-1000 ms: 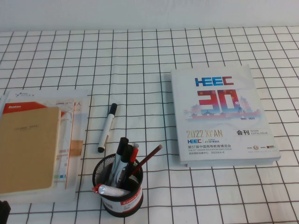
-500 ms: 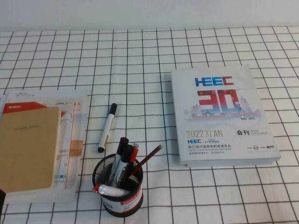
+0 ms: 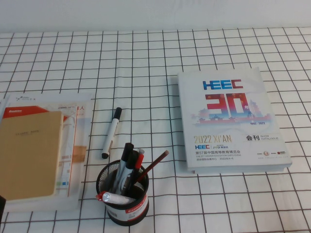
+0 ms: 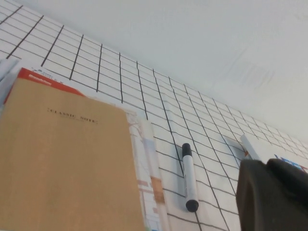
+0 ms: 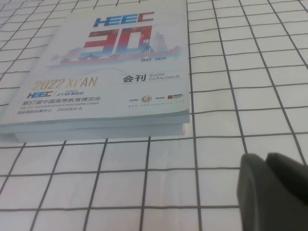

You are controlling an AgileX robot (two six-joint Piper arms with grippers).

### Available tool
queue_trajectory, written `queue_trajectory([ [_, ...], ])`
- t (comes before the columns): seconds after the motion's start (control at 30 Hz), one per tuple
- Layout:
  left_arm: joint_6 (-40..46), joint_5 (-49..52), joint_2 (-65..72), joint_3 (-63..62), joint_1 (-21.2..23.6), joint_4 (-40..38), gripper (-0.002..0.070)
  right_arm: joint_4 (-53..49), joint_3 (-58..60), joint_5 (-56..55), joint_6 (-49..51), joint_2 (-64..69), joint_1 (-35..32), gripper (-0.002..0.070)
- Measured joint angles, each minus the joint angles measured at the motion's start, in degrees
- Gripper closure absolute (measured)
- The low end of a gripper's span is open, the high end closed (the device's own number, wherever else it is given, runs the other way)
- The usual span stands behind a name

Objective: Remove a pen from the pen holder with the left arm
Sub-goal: 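Take a marker out of the pen holder and lay it on the table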

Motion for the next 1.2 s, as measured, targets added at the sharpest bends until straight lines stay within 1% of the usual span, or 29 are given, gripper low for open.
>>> queue_trajectory([
  [0.17, 0.6, -1.9, 0.0, 0.0, 0.0, -1.4, 0.0679, 0.0, 0.0, 0.0, 0.0, 0.0, 0.0, 0.0692],
  [0.23, 1.8, -1.2, 0.0, -0.8, 0.0, -1.7, 0.0679, 0.0, 0.0, 0.0, 0.0, 0.0, 0.0, 0.0691],
  [0.33, 4.4, 2.9, 0.2, -5.1, 0.0, -1.7, 0.0679, 0.0, 0.0, 0.0, 0.0, 0.0, 0.0, 0.0692],
  [0.43, 6.7, 8.2, 3.1, -11.7, 0.0, -1.7, 0.0679, 0.0, 0.0, 0.0, 0.0, 0.0, 0.0, 0.0692],
  [0.63, 11.6, 20.3, 14.2, -21.8, 0.0, -1.7, 0.0678, 0.0, 0.0, 0.0, 0.0, 0.0, 0.0, 0.0692],
  [0.8, 19.3, 26.1, 23.5, -27.9, 0.0, -1.7, 0.0679, 0.0, 0.0, 0.0, 0.0, 0.0, 0.0, 0.0692],
  [0.9, 24.8, 27.1, 28.4, -30.6, 0.0, -3.9, 0.0678, 0.0, 0.0, 0.0, 0.0, 0.0, 0.0, 0.0692],
  [1.1, 42.9, 31.1, 38.8, -35.1, 0.0, -16.6, 0.0678, 0.0, 0.0, 0.0, 0.0, 0.0, 0.0, 0.0692],
  [1.2, 50.3, 32.6, 43.2, -36.2, 0.0, -21.0, 0.0678, 0.0, 0.0, 0.0, 0.0, 0.0, 0.0, 0.0692],
])
